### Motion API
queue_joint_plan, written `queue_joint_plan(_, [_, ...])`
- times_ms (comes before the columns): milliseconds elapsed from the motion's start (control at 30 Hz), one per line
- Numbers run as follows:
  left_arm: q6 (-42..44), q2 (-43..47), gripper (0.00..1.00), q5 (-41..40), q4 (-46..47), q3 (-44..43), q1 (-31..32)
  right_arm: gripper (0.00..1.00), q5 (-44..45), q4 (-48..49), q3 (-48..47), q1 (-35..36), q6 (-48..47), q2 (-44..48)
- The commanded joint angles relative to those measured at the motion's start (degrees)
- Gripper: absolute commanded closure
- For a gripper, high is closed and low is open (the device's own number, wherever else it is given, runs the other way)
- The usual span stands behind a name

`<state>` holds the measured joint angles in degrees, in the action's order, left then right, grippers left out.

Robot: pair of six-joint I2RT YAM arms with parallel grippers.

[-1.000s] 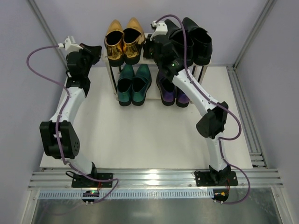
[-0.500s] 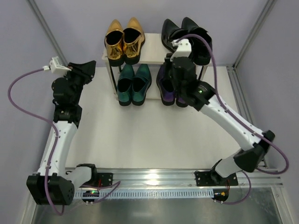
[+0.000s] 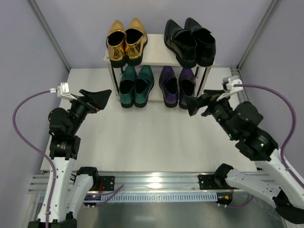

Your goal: Place and organize the shoes onto the shoe shelf

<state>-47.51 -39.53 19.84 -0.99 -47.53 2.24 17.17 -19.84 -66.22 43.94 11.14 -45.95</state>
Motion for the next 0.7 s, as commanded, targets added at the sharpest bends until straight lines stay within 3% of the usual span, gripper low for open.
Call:
queue_joint_plan(0, [2.24, 2.00, 0.00, 7.14, -5.50, 1.38, 0.22, 0.00, -2.04, -5.29, -1.11, 0.27, 0.81, 5.78])
queue_joint_plan(267, [8.12, 6.65, 0.00, 12.86, -13.93, 4.81, 0.22, 0.00, -2.93, -13.91, 0.12, 0.27, 2.84, 13.34])
queue_joint_plan(667, [11.56, 7.71, 0.00, 14.27, -19.22, 3.14, 0.31, 0.00, -4.78, -15.50, -1.20, 0.27, 1.61, 16.60])
